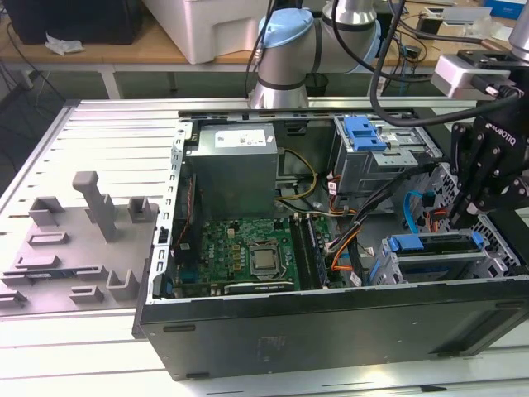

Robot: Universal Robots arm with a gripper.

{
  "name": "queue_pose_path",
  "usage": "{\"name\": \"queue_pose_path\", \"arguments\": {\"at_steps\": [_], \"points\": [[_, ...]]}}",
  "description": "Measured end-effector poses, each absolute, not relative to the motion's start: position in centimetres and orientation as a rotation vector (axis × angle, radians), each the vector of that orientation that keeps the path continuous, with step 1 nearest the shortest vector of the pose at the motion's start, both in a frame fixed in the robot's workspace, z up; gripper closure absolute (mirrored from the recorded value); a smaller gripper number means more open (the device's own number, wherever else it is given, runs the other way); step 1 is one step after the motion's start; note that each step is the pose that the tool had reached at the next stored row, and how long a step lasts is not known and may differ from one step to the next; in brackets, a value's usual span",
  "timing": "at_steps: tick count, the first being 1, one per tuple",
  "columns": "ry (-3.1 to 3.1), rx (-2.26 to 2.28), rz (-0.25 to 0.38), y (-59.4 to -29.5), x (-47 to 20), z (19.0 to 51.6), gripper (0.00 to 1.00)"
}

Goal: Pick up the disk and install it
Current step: 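Insert the first disk wire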

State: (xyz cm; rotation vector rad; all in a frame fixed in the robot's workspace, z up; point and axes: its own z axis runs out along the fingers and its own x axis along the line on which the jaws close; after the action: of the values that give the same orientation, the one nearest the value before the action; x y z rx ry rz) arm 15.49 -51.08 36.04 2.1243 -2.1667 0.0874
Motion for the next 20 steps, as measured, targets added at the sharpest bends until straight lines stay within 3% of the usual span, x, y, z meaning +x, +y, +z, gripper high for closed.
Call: {"name": "queue_pose_path", "arguments": {"at_steps": [20], "points": [[-2.171,2.129,0.078,-51.13,15.49,35.23,0.83]]}}
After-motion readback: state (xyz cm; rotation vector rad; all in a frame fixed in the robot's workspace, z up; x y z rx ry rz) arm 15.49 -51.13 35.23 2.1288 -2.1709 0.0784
